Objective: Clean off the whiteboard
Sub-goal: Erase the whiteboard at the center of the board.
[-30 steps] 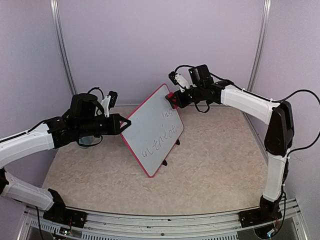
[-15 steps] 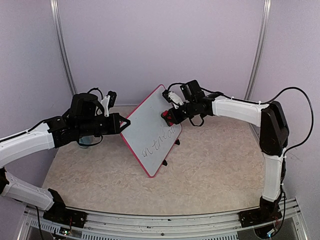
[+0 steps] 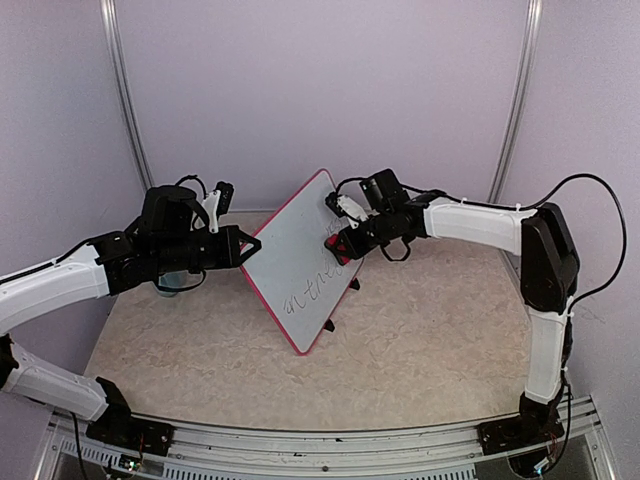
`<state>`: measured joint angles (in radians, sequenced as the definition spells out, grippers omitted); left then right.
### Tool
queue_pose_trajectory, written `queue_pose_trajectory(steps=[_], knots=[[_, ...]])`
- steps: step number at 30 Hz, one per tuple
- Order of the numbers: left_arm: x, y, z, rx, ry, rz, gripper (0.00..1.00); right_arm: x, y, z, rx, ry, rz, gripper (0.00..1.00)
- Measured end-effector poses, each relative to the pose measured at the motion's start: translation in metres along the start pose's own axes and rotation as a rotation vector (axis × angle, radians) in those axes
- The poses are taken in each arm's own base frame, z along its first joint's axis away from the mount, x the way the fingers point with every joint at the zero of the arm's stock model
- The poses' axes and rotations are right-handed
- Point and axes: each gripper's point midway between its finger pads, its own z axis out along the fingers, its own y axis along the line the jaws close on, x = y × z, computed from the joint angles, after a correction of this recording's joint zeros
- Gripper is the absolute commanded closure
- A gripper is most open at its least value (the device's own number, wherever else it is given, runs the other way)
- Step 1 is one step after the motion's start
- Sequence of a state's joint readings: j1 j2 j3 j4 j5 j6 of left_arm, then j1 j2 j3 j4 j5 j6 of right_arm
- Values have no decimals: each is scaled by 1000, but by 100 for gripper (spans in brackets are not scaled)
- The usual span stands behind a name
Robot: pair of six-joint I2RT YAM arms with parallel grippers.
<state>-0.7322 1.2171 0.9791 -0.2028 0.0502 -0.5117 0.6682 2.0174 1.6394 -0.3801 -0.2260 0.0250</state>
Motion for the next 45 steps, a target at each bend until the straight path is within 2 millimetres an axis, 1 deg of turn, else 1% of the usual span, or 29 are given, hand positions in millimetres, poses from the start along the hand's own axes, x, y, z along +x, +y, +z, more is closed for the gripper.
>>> queue_pose_trajectory(steps=[3, 4, 6, 8, 10, 13, 15, 19, 22, 24, 25, 28, 29, 31, 36, 38, 39, 42, 45], knots=[[0, 0, 0, 2, 1, 2, 100, -28, 6, -10, -10, -60, -16, 95], [0, -1, 0, 4, 2, 4, 100, -43, 8, -15, -13, -92, -24, 95], [0, -2, 0, 9, 3, 8, 100, -65, 12, -24, -17, -146, -39, 95], [0, -3, 0, 15, 3, 14, 100, -83, 16, -32, -21, -192, -52, 96], [0, -3, 0, 16, 4, 18, 100, -88, 17, -34, -24, -206, -56, 96], [0, 0, 0, 2, 2, 12, 100, -79, 15, -24, -25, -186, -51, 96], [0, 1, 0, -4, 1, 7, 100, -66, 13, -16, -26, -160, -44, 97], [0, 5, 0, -21, 0, -3, 100, -24, 4, 2, -25, -76, -16, 97], [0, 4, 0, -21, -1, -5, 100, 7, -6, 10, -17, -12, 10, 97], [0, 4, 0, -18, -1, -5, 100, 20, -10, 13, -14, 18, 23, 97], [0, 4, 0, -16, -1, -4, 100, 23, -11, 13, -13, 27, 27, 97], [0, 2, -1, -10, 0, -3, 100, 23, -11, 11, -12, 37, 29, 97], [0, 2, -1, -9, 0, -3, 100, 20, -11, 11, -13, 39, 28, 97], [0, 2, -1, -9, 0, -3, 100, 8, -11, 8, -13, 29, 23, 97], [0, 3, -1, -13, -1, -4, 100, -42, -11, -3, -8, -53, -3, 97], [0, 3, -1, -14, -1, -5, 100, -55, -11, -6, -7, -82, -11, 97], [0, 3, -1, -14, -1, -5, 100, -58, -11, -6, -7, -88, -14, 97], [0, 4, -1, -19, -1, -6, 100, -57, -11, -4, -12, -92, -14, 97], [0, 6, -1, -26, -2, -8, 100, -52, -11, 0, -18, -101, -15, 98]])
